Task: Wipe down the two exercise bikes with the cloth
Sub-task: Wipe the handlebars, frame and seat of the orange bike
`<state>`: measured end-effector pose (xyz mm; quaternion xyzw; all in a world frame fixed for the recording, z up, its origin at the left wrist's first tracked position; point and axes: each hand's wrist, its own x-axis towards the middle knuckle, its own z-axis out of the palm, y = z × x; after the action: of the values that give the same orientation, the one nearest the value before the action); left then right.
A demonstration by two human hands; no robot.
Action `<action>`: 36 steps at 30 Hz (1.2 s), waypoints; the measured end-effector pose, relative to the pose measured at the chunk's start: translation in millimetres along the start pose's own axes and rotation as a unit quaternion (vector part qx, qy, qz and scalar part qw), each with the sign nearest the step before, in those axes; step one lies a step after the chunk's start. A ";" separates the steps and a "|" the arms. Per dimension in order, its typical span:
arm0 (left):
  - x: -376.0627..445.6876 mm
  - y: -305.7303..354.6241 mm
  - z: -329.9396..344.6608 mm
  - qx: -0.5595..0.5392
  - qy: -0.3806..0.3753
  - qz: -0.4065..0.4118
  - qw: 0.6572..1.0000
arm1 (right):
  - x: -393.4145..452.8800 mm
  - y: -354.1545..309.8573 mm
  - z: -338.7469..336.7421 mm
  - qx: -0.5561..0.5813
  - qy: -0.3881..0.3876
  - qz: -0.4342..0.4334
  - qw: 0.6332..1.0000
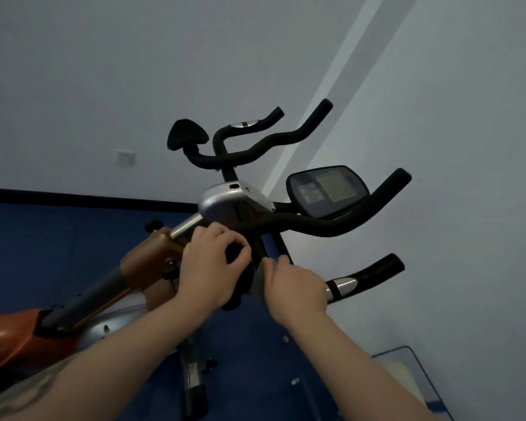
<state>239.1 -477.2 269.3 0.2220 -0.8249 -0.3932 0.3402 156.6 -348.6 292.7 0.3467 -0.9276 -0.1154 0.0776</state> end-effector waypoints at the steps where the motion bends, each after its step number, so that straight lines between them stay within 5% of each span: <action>1: -0.2 1.2 -0.9 -0.002 -0.001 -0.001 1.000 | 7.6 0.5 -0.4 0.023 -0.027 0.015 0.999; 7: -0.9 5.3 -3.7 -0.007 0.003 -0.008 1.000 | 44.8 -6.6 -14.0 0.134 -0.164 0.005 0.977; 11: -1.5 6.9 -6.0 -0.009 -0.008 -0.013 1.000 | 12.0 11.1 -5.2 0.138 -0.098 -0.037 0.985; 15: -1.4 4.2 -4.6 -0.006 -0.010 -0.010 1.000 | -15.2 47.9 -14.9 0.123 -0.030 -0.192 0.973; 20: -1.5 3.1 -3.3 -0.008 -0.002 -0.006 1.000 | -12.7 111.9 -35.6 -0.048 0.023 -0.294 0.954; 25: -0.5 0.3 -0.4 -0.010 0.007 -0.007 1.000 | -7.9 167.4 -44.6 -0.134 0.130 -0.287 0.939; 30: -0.7 -0.7 1.7 -0.006 0.021 -0.003 1.000 | -25.3 98.8 -16.5 -0.011 0.195 -0.178 0.964; 36: -0.9 -0.5 1.8 -0.006 0.023 -0.001 1.000 | -2.0 -1.9 3.0 -0.018 0.031 -0.049 0.998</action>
<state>238.4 -476.1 267.8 0.2295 -0.8145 -0.3928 0.3600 158.6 -348.2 289.2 0.3935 -0.9045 -0.1245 0.1069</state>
